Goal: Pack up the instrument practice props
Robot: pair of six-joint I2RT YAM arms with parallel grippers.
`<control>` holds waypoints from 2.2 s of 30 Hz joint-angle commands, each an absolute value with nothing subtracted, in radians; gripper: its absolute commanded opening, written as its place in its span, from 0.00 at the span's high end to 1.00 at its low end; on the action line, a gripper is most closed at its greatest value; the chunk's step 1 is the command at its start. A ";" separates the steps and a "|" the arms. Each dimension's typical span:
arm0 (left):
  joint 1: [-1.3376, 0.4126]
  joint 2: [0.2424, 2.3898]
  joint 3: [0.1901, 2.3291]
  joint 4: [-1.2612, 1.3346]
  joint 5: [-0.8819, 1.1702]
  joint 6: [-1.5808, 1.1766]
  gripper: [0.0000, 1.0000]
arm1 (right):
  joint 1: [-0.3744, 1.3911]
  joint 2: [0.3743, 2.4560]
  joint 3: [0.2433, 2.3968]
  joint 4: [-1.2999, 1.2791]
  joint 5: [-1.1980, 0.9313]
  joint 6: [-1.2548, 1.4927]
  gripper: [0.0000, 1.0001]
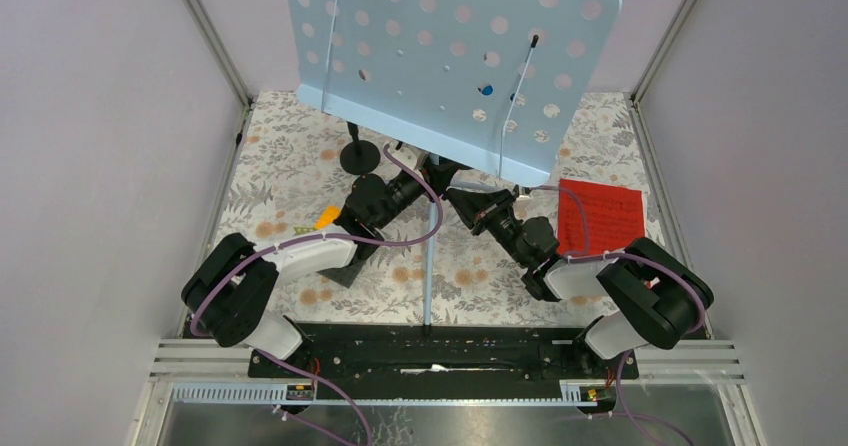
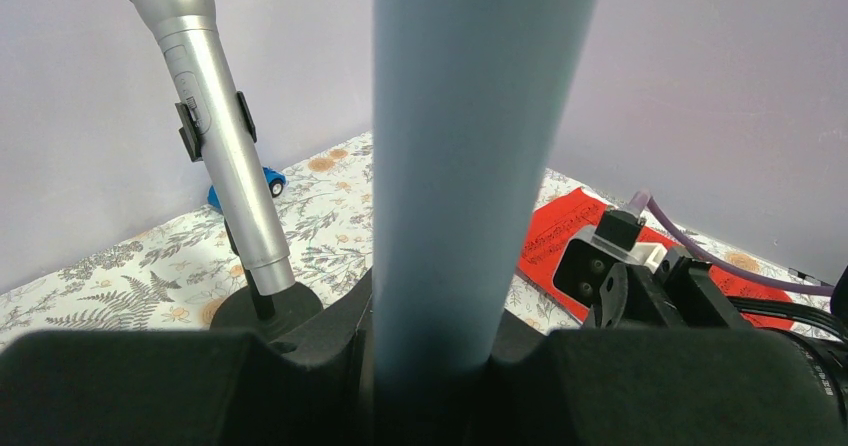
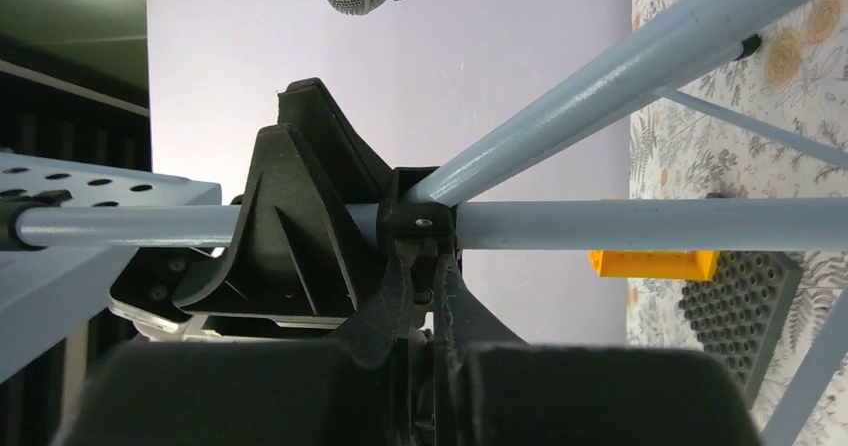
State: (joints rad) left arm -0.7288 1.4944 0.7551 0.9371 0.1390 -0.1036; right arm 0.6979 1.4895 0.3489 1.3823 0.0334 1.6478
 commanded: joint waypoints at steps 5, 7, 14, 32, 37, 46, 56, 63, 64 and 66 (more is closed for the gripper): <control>-0.704 1.584 0.713 0.654 0.054 -0.248 1.00 | 0.694 1.492 0.460 1.362 -0.253 1.183 1.00; -0.704 1.584 0.713 0.654 0.054 -0.248 1.00 | 0.695 1.473 0.537 1.200 -0.360 1.010 1.00; -0.705 1.584 0.713 0.656 0.062 -0.254 1.00 | 0.775 1.323 0.606 0.688 -0.250 0.241 1.00; -0.705 1.588 0.717 0.653 0.063 -0.252 1.00 | 1.053 1.171 0.559 0.401 -0.020 -0.841 1.00; -0.705 1.594 0.721 0.653 0.069 -0.253 1.00 | 1.145 1.200 0.538 0.390 0.178 -1.096 1.00; -0.704 1.593 0.722 0.647 0.058 -0.246 1.00 | 1.264 1.420 0.494 0.573 0.639 -1.471 0.80; -0.705 1.590 0.721 0.644 0.053 -0.242 1.00 | 1.354 1.233 0.465 0.715 0.638 -1.149 0.37; -0.705 1.594 0.726 0.641 0.058 -0.244 1.00 | 1.358 0.968 0.269 0.943 0.708 -0.588 0.21; -0.705 1.595 0.726 0.642 0.058 -0.244 1.00 | 1.357 0.952 0.240 0.999 0.771 -0.496 0.18; -0.704 1.598 0.727 0.641 0.062 -0.246 1.00 | 1.343 0.922 0.223 1.027 0.898 -0.308 0.14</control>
State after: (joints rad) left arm -0.7391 1.5024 0.7578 0.9253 0.1799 -0.0875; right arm 1.3540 0.9749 0.2749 0.8402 0.6842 -0.7738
